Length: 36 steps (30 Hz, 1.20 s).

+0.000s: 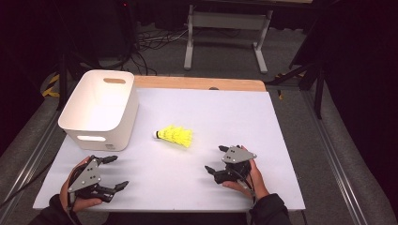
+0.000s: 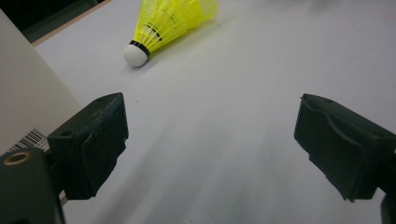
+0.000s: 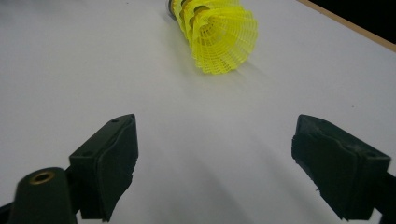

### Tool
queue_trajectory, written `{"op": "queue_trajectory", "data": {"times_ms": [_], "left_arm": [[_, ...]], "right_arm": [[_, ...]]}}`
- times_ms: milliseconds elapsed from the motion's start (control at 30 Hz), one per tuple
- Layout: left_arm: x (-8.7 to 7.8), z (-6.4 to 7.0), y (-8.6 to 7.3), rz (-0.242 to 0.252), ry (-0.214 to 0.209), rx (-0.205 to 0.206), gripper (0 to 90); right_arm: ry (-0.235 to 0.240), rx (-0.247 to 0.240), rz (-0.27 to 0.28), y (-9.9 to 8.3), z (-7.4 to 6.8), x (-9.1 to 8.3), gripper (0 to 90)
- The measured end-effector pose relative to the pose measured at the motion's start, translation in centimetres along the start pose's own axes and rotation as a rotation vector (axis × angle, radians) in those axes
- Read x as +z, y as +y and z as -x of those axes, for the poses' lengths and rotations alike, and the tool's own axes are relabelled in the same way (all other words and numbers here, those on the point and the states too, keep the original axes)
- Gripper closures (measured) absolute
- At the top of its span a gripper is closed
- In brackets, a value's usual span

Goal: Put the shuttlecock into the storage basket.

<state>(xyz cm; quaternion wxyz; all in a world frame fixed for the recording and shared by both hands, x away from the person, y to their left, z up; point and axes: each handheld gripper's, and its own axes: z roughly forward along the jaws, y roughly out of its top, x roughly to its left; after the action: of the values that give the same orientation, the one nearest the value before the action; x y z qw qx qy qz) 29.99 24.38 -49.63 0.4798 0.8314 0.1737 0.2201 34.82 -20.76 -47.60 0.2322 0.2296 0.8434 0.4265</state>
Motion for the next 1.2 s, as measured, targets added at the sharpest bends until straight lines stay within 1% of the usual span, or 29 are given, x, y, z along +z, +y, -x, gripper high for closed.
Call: {"op": "queue_trajectory", "data": {"times_ms": [133, 300, 367, 433, 500, 567, 600, 667, 700, 800, 900, 1033, 1167, 1200], "left_arm": [[0.0, 0.1, 0.0, -0.001, -0.001, 0.004, 10.6], [0.1, 0.1, 0.1, -0.002, -0.003, 0.003, 10.6], [0.2, 0.1, 0.1, -0.004, -0.003, 0.004, 10.6], [0.1, 0.1, 0.0, -0.004, -0.002, 0.003, 10.6], [0.1, 0.1, 0.0, -0.003, 0.001, 0.009, 10.6], [0.1, 0.1, 0.0, -0.003, -0.001, 0.002, 10.6], [0.1, 0.1, 0.0, -0.002, 0.000, 0.005, 10.6], [0.1, 0.1, 0.1, -0.007, -0.002, 0.006, 10.6], [0.2, 0.1, 0.0, -0.005, -0.008, 0.000, 10.6], [0.2, 0.2, 0.0, -0.008, -0.014, 0.006, 10.6], [0.2, 0.3, 0.0, -0.008, -0.016, 0.006, 10.6], [0.2, 0.3, 0.0, -0.005, -0.022, 0.007, 10.6], [0.3, 0.4, 0.1, -0.002, -0.028, 0.012, 10.6], [0.3, 0.4, 0.1, -0.002, -0.030, 0.011, 10.6]], "right_arm": [[0.009, -0.004, 0.000, 0.6, 0.0, 0.8, 15.4], [0.026, -0.023, -0.036, 1.3, -0.2, 2.3, 15.3], [0.025, -0.028, -0.050, 1.4, -0.2, 2.8, 15.3], [0.044, -0.019, -0.055, 1.6, -0.2, 3.3, 15.6], [0.053, -0.020, -0.061, 1.9, -0.2, 3.6, 16.8], [0.063, -0.024, -0.068, 2.2, -0.3, 4.0, 20.9], [0.052, -0.026, -0.079, 2.4, -0.3, 4.3, 21.9], [0.066, -0.013, -0.087, 2.7, -0.3, 4.9, 23.4], [0.073, -0.009, -0.086, 2.8, -0.4, 5.2, 24.6], [0.095, -0.002, -0.103, 3.5, -0.7, 6.7, 25.3], [0.106, 0.010, -0.117, 3.9, -0.7, 7.7, 25.3], [0.114, 0.064, -0.108, 4.8, -0.7, 9.3, 25.5], [0.112, 0.079, -0.121, 5.5, -1.0, 10.8, 25.8], [0.113, 0.082, -0.123, 5.5, -1.0, 11.0, 25.8]]}}
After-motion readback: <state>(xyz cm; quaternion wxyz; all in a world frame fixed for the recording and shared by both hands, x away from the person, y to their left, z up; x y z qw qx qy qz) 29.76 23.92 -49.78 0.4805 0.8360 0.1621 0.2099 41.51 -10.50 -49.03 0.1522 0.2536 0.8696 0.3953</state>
